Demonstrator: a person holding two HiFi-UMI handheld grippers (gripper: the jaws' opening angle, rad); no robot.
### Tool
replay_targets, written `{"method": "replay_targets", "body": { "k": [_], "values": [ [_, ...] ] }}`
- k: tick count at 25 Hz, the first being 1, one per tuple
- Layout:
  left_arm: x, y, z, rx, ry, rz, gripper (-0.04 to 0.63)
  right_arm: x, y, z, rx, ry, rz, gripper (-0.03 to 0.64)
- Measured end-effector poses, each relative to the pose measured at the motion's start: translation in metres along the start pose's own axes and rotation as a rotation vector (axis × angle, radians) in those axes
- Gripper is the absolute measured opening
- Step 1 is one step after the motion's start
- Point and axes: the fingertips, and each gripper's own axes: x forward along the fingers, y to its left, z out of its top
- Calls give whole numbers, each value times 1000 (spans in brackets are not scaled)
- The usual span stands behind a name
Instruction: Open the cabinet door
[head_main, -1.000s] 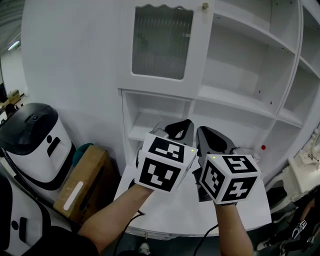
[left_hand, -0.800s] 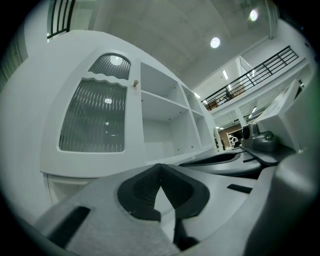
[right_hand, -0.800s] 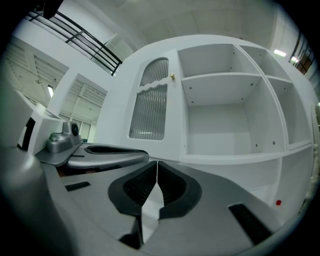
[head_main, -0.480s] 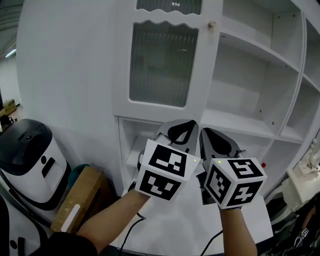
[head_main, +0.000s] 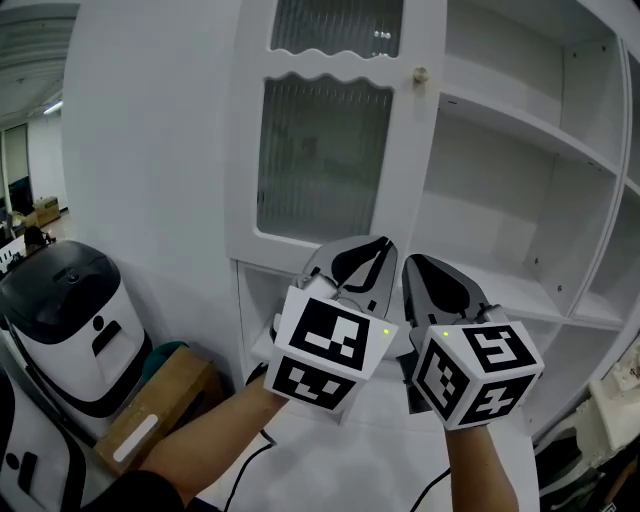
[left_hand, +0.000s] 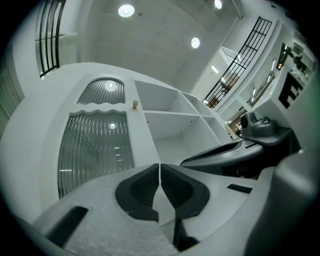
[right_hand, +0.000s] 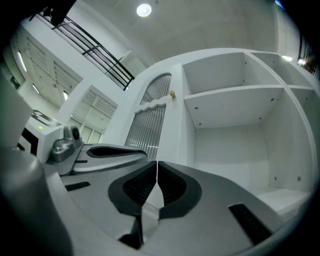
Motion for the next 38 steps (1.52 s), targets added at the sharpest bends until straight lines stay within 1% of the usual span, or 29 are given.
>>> {"method": "replay_targets", "body": {
  "k": [6,10,14,21,28,35,38],
  "values": [
    [18,13,23,52,-38,109,9,15,-14,21,-3,-68,104,22],
    [30,19,33,93,-43,154,9,20,-18,30,7,-99,158,23],
    [34,27,44,116,-58,194,10,24,-21,34,3,-121,199,23],
    [43,36,72,169,-91,242,12,26,-26,51,-2,-159,254,23],
    [51,42,92,219,-96,277,28,25,-26,66,-17,-182,299,22],
    [61,47,119,256,-133,296,46,24,-31,90,-42,-221,310,22],
    [69,52,121,271,-124,300,55,23,-35,97,-55,-230,306,23]
  ]
}}
